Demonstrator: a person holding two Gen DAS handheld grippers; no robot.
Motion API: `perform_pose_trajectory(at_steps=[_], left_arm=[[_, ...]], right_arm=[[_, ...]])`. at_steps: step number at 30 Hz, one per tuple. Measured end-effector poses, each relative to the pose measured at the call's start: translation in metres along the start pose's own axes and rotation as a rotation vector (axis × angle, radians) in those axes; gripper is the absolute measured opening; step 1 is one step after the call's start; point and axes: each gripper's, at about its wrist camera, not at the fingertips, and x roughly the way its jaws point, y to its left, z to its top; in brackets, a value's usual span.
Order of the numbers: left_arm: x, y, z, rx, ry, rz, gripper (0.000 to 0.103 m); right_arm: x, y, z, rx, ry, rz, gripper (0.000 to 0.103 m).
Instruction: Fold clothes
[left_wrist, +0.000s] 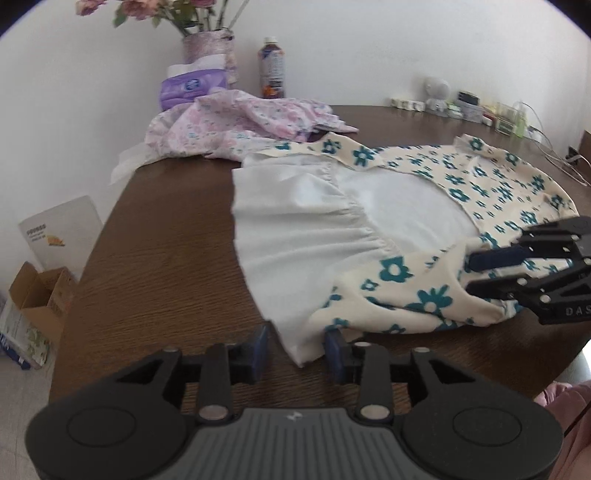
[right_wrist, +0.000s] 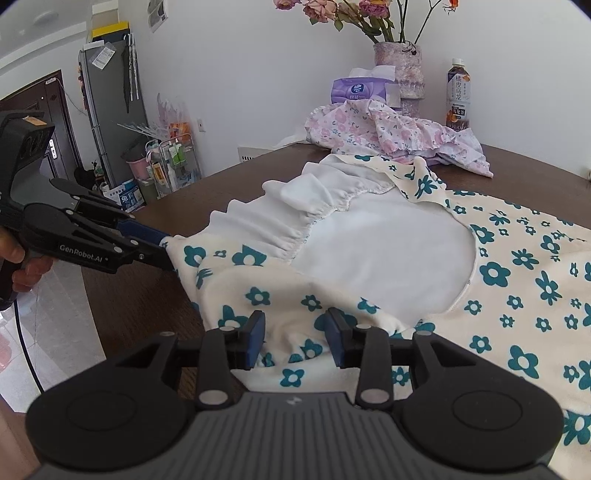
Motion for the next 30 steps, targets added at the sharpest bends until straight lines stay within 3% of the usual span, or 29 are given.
perform_pose_trajectory(at_steps=[2,4,6,9,11,13,15,22,25,28,30], left_arm=[[-0.011,0.01,0.007,-0.07,-0.06,0.064,0.034],[-0.023,0.007,0.017,-0.094,-0.143,0.053,0.034],[-0.028,-0.012,0.025,-0.032,-0.192,-0.026,0.034],[-0.017,-0.053,0.033,0.088,-0.193,-0.181,0.032],[-0.003,-0.078,0.033,0.134,-0.162,-0.269,0.02],[0.013,-0.096,0.029,0.157,-0.122,-0.305,0.013],[0.027,-0.104,0.023,0.159,-0.093,-0.277,0.012],[0.033,-0.071,0.012,0.012,-0.077,-0.284,0.011],[0.024,-0.077,0.019,0.009,-0.136,-0.29,0.012],[0.019,-0.094,0.026,0.01,-0.21,-0.306,0.021],[0.024,-0.108,0.029,0.046,-0.192,-0.327,0.021]], right_arm=[[-0.006,-0.004,0.0,0.017,-0.014,0.008,0.039],[-0.018,-0.009,-0.002,0.025,-0.037,-0.015,0.04],[-0.029,-0.015,-0.005,0.037,-0.05,-0.058,0.041],[-0.041,-0.029,-0.011,0.078,-0.056,-0.129,0.041],[-0.044,-0.036,-0.017,0.104,-0.05,-0.163,0.041],[-0.047,-0.041,-0.024,0.115,-0.047,-0.185,0.04],[-0.05,-0.044,-0.03,0.119,-0.047,-0.195,0.04],[-0.057,-0.05,-0.04,0.129,-0.084,-0.191,0.039],[-0.066,-0.052,-0.042,0.133,-0.108,-0.225,0.04],[-0.077,-0.058,-0.045,0.156,-0.121,-0.284,0.04],[-0.083,-0.066,-0.051,0.189,-0.119,-0.32,0.04]])
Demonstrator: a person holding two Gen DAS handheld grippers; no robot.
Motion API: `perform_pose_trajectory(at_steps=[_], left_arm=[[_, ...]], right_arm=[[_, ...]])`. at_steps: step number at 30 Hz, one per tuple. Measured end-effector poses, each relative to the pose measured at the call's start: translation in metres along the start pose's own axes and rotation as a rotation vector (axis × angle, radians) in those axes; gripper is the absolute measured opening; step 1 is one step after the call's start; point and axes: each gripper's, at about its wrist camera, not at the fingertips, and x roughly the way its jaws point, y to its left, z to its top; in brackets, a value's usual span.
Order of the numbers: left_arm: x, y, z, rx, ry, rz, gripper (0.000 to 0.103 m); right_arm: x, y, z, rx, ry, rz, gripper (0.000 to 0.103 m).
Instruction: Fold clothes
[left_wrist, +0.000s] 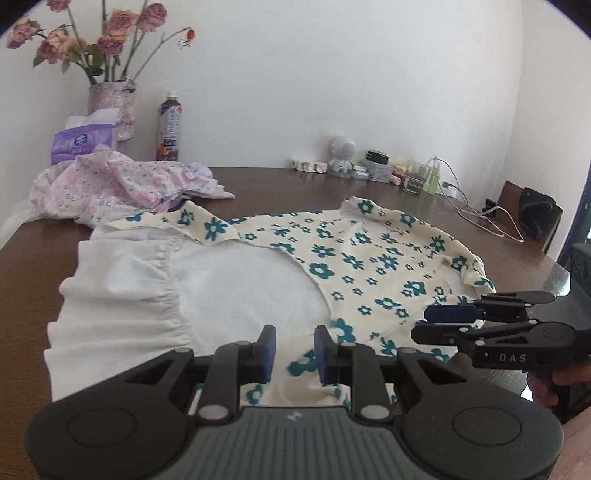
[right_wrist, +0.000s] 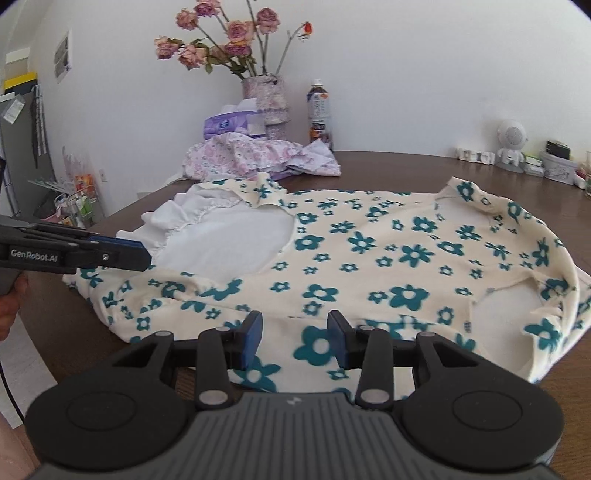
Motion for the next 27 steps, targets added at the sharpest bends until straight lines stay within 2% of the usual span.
perform_pose_trajectory(at_steps=[3,6,8,17,21,24,27], left_arm=[[0.016,-0.002,-0.002,0.012,0.074,0.031,0.021],[0.02,0.011,-0.009,-0.039,0.1,0.08,0.019],[0.019,0.015,-0.011,-0.042,0.094,0.087,0.016],[0.019,0.008,-0.008,-0.013,0.107,0.111,0.017],[0.013,0.002,-0.004,0.003,0.076,0.101,0.017],[0.009,-0.001,-0.001,0.012,0.062,0.108,0.024],[0.006,-0.002,0.002,0.013,0.06,0.122,0.029]], right_arm=[[-0.006,-0.013,-0.007,0.033,-0.001,-0.04,0.039],[-0.012,-0.024,-0.011,0.054,-0.012,-0.062,0.039],[-0.013,-0.028,-0.012,0.062,-0.017,-0.059,0.039],[-0.014,-0.025,-0.016,0.047,-0.035,-0.065,0.041],[-0.026,-0.027,-0.013,0.062,-0.063,-0.066,0.044],[-0.042,-0.034,-0.009,0.057,-0.109,-0.097,0.053],[-0.058,-0.049,-0.008,0.054,-0.128,-0.145,0.057]])
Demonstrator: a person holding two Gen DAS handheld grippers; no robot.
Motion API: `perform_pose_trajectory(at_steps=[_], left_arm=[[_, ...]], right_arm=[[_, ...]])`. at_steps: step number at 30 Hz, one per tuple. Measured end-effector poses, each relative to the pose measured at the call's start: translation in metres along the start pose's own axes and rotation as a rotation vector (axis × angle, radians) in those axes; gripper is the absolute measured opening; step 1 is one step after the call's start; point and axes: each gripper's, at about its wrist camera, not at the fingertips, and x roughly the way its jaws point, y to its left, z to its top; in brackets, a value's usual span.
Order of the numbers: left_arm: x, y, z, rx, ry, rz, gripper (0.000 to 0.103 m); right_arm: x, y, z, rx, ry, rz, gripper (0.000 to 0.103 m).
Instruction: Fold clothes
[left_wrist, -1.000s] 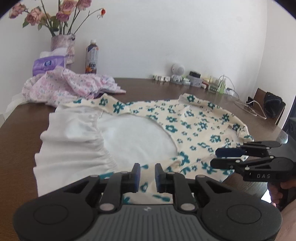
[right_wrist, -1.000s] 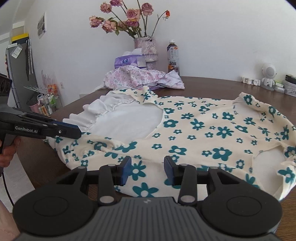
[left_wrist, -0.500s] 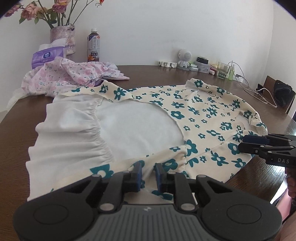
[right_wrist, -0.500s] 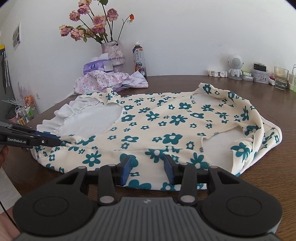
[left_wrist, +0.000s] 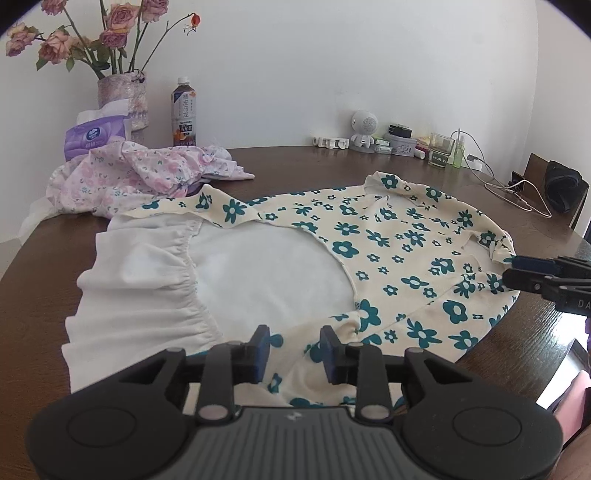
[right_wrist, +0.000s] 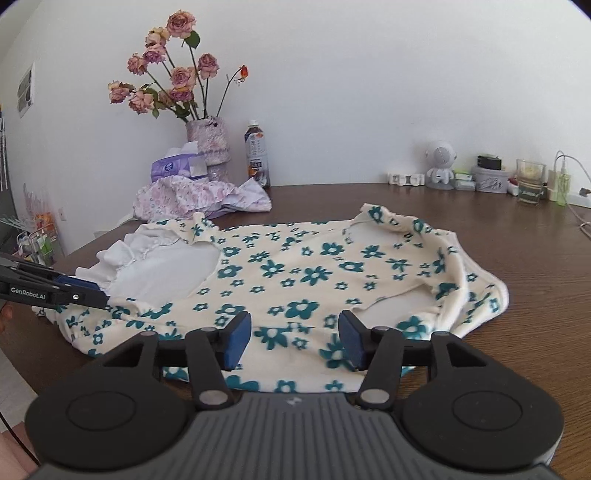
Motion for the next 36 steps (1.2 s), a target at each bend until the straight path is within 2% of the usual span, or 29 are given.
perform_pose_trajectory(at_steps=[1,2,5,6,8,9,14,24,30,36], left_arm=[[-0.002,0.0,0.001,-0.002,-0.001,0.0,0.035],[-0.004,0.0,0.002,-0.003,-0.004,0.001,0.043],[-0.013,-0.002,0.003,0.002,-0.022,0.017,0.049],[-0.017,-0.003,0.003,0.002,-0.026,0.024,0.05],[-0.022,-0.006,0.001,-0.015,-0.027,0.04,0.063],[-0.025,-0.007,0.0,-0.024,-0.027,0.048,0.064],[-0.034,-0.018,-0.006,-0.061,-0.012,0.095,0.068],[-0.034,-0.033,-0.008,-0.115,0.049,0.161,0.069],[-0.029,-0.044,0.0,-0.097,0.088,0.18,0.072],[-0.032,-0.042,0.007,-0.079,0.089,0.184,0.081]], right_arm=[[-0.006,-0.007,0.001,-0.007,-0.003,-0.013,0.059],[-0.011,-0.015,0.002,-0.014,-0.005,-0.025,0.067],[-0.029,-0.035,0.004,-0.049,-0.02,-0.041,0.079],[-0.033,-0.041,0.005,-0.062,-0.017,-0.037,0.08],[-0.037,-0.048,0.006,-0.099,0.004,-0.025,0.081],[-0.038,-0.049,0.007,-0.127,0.018,-0.024,0.081],[-0.028,-0.053,0.008,-0.231,0.06,0.006,0.081],[-0.015,-0.08,0.01,-0.336,0.091,0.071,0.081],[-0.009,-0.085,0.014,-0.491,0.066,0.1,0.081],[0.006,-0.08,0.025,-0.506,0.07,0.12,0.081]])
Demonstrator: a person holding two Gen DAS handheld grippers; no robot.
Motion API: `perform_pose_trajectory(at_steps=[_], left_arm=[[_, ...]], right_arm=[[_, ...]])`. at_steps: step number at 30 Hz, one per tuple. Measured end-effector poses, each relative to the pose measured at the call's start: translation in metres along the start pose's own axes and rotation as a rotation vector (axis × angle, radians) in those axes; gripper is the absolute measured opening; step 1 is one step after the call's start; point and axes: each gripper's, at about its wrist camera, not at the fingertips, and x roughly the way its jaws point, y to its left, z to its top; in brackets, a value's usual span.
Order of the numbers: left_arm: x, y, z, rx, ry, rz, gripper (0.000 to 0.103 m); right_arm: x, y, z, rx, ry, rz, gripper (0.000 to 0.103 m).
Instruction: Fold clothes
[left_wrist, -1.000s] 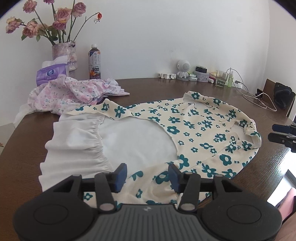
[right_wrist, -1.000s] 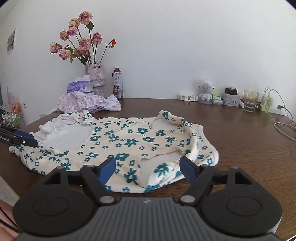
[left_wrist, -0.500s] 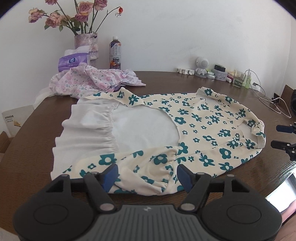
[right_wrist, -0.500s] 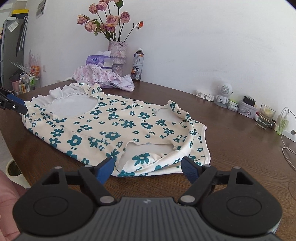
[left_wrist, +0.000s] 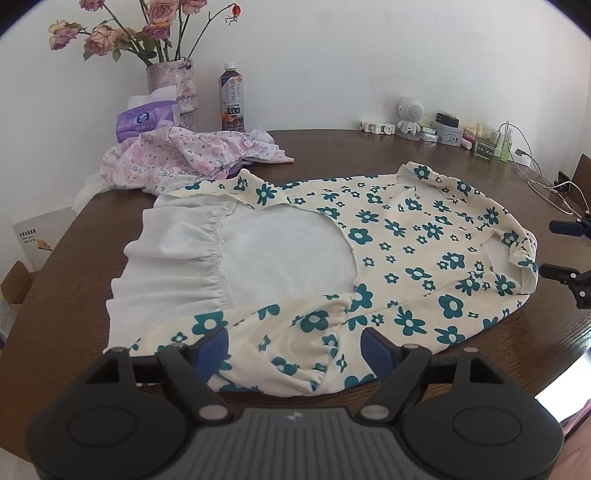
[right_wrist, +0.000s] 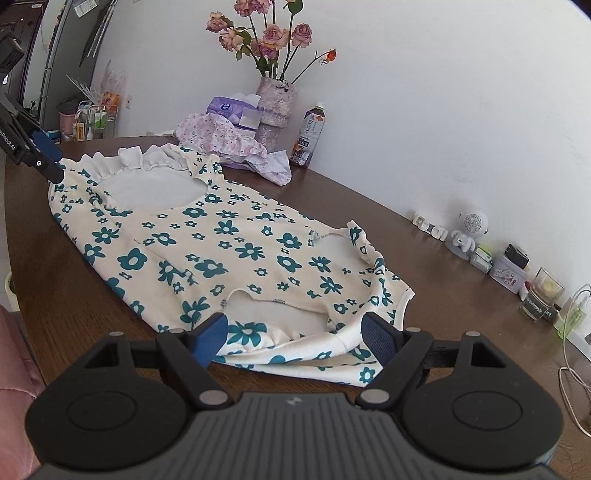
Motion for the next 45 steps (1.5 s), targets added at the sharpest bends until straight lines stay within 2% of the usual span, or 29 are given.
perform_pose_trajectory(at_steps=[4,6,9,11,13,15,18,20,23,27,31,35,37,38,39,43,45], left_arm=[[0.005,0.01,-0.001,0.009,-0.002,-0.049,0.085],[0.007,0.021,0.003,0.019,-0.009,-0.076,0.085],[0.011,0.041,0.013,0.043,-0.026,-0.115,0.085],[0.013,0.057,0.03,0.078,-0.052,-0.116,0.085],[0.018,0.07,0.049,0.121,-0.072,-0.11,0.085],[0.024,0.08,0.066,0.173,-0.094,-0.109,0.085],[0.043,0.086,0.093,0.195,-0.097,-0.137,0.082],[0.058,0.081,0.112,0.199,-0.077,-0.173,0.074],[0.087,0.062,0.138,0.236,-0.047,-0.207,0.068],[0.128,0.035,0.157,0.289,-0.015,-0.19,0.068],[0.162,0.026,0.16,0.257,0.01,-0.178,0.067],[0.18,0.023,0.164,0.246,0.019,-0.169,0.067],[0.189,0.019,0.168,0.269,0.014,-0.143,0.067],[0.194,0.017,0.171,0.28,0.012,-0.13,0.067],[0.2,0.015,0.172,0.288,0.019,-0.124,0.067],[0.219,0.011,0.176,0.294,0.044,-0.136,0.053],[0.223,0.013,0.177,0.286,0.038,-0.132,0.051]], right_arm=[[0.012,0.004,0.017,0.054,-0.007,0.018,0.087],[0.018,0.008,0.031,0.096,-0.014,0.023,0.097],[0.034,0.013,0.055,0.142,-0.001,0.01,0.097],[0.05,0.013,0.075,0.167,0.023,-0.008,0.096],[0.069,0.01,0.094,0.193,0.059,-0.019,0.091],[0.089,0.005,0.112,0.22,0.102,-0.025,0.075],[0.126,-0.005,0.128,0.27,0.179,-0.004,0.065],[0.151,-0.015,0.133,0.306,0.229,0.005,0.058],[0.188,-0.035,0.138,0.352,0.292,0.008,0.039],[0.235,-0.064,0.142,0.403,0.366,0.014,0.038],[0.273,-0.08,0.134,0.445,0.431,0.04,0.038],[0.286,-0.086,0.128,0.451,0.443,0.068,0.038],[0.289,-0.085,0.129,0.433,0.441,0.079,0.027],[0.29,-0.082,0.131,0.416,0.435,0.089,0.008],[0.29,-0.08,0.132,0.403,0.43,0.099,0.003],[0.288,-0.082,0.137,0.397,0.383,0.113,0.002],[0.287,-0.09,0.138,0.426,0.348,0.116,0.001]])
